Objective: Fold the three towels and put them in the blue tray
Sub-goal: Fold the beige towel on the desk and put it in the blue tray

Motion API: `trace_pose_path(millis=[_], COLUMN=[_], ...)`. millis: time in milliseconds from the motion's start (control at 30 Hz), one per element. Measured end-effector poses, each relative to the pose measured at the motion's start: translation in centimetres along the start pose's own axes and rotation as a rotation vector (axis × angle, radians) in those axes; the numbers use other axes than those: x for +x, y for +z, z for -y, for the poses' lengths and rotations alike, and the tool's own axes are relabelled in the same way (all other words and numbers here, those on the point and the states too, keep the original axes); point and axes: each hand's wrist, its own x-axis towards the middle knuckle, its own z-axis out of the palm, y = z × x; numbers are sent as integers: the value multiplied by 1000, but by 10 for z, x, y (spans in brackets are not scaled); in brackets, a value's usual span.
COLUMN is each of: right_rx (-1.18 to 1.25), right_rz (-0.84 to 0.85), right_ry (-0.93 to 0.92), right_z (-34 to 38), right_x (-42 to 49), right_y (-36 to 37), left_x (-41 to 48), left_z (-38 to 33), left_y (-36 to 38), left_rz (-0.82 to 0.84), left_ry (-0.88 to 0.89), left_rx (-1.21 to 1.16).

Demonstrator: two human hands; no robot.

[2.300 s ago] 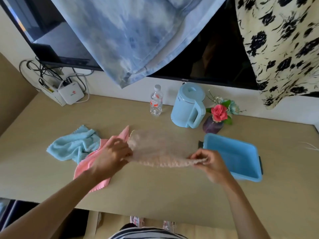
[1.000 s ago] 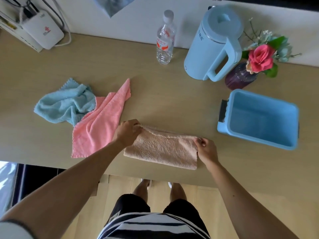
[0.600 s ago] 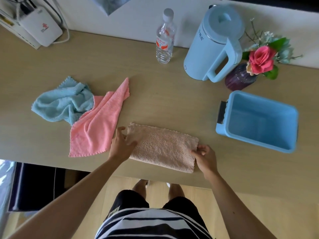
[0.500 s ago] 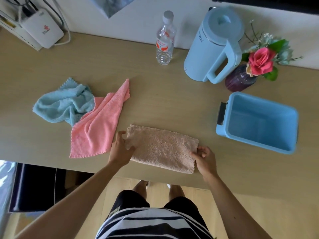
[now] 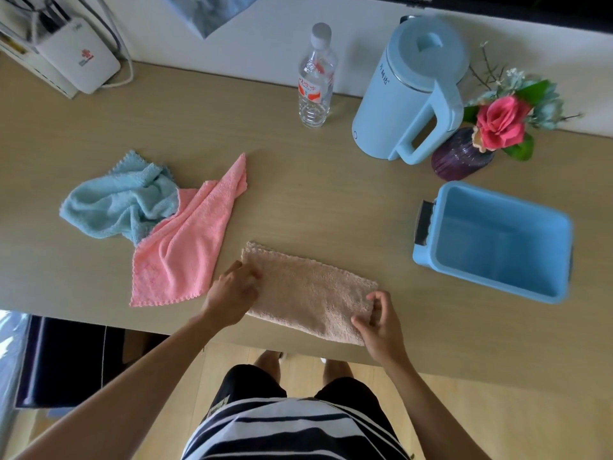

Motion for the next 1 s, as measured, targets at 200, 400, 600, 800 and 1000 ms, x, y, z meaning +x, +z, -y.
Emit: trace_pose_path(millis=[200,400,600,800,1000], right_rx=[-448,-729,-768,-775,-755], right_rz=[47,-24,214,256,385], right_ry=[-27,-282,-442,-373,-511], right_z=[-10,14,14,3,0], right_x=[-1,1,5,-14,-15], right_y=[4,10,23,23,22], left_x=[0,-18,-17,31,20], left_z=[0,-29,-40,-50,-60], left_y=[5,26,55,45,37], left_rz=[-60,-213,-56,30,86], left_ry=[-3,150,102,370,788], left_rx=[58,424,516,574,708])
